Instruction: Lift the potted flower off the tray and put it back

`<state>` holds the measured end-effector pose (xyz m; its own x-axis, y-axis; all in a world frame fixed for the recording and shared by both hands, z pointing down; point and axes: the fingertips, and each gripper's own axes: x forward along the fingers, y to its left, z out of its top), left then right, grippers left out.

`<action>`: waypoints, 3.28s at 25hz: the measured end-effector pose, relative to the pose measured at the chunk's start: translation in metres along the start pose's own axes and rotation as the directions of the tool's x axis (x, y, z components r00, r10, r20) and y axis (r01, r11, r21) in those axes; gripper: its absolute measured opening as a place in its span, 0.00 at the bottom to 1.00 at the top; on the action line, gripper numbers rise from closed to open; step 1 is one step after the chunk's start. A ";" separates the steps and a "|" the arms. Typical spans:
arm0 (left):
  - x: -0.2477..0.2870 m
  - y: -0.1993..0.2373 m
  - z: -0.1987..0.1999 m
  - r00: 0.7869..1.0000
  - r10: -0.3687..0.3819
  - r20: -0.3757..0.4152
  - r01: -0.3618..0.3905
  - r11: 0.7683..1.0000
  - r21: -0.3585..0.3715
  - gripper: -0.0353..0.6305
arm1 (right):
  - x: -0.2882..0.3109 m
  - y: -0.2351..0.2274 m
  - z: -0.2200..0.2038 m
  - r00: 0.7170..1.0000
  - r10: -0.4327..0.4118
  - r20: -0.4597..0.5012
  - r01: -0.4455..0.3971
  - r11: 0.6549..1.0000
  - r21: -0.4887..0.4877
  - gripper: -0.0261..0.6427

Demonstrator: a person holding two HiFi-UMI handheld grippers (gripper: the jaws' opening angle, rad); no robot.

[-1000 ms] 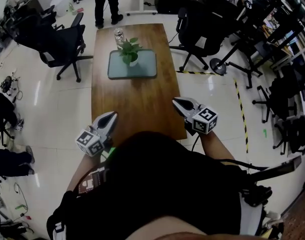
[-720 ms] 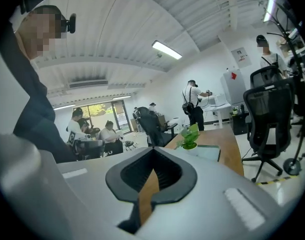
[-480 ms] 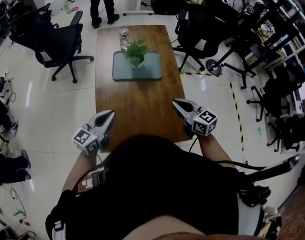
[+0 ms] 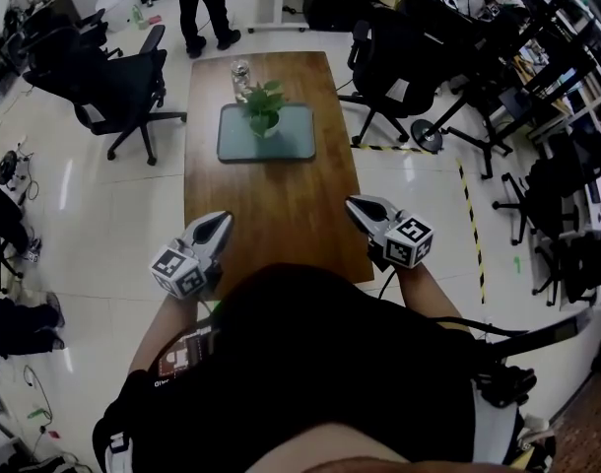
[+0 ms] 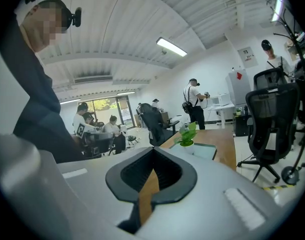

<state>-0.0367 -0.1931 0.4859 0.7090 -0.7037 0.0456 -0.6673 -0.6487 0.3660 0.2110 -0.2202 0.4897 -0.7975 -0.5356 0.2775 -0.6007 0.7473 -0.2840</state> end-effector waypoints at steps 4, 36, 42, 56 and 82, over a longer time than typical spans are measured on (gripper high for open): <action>-0.001 0.002 0.002 1.000 -0.002 0.000 0.002 1.000 0.003 0.05 | 0.002 -0.001 0.002 1.000 -0.001 0.002 0.001 1.000 0.000 0.06; -0.017 0.072 -0.014 0.993 0.066 -0.102 -0.068 0.997 -0.020 0.05 | 0.222 -0.118 -0.020 0.984 -0.019 -0.176 -0.017 0.980 -0.199 0.73; -0.004 0.109 -0.036 0.993 0.046 -0.104 -0.052 0.997 -0.057 0.05 | 0.288 -0.166 -0.046 0.975 -0.057 -0.213 0.007 0.974 -0.228 0.87; -0.004 0.151 -0.080 0.992 0.045 -0.114 -0.055 0.994 -0.090 0.05 | 0.405 -0.213 -0.084 0.949 -0.059 -0.308 -0.042 0.949 -0.312 0.94; 0.003 0.111 -0.052 0.995 0.017 -0.093 -0.020 1.000 -0.024 0.05 | 0.320 -0.091 -0.040 0.970 0.104 -0.220 -0.178 0.920 -0.348 0.81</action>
<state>-0.0972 -0.2522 0.5750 0.7156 -0.6846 0.1386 -0.6755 -0.6277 0.3868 0.0133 -0.4440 0.6409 -0.8239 -0.3554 0.4415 -0.3920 0.9199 0.0091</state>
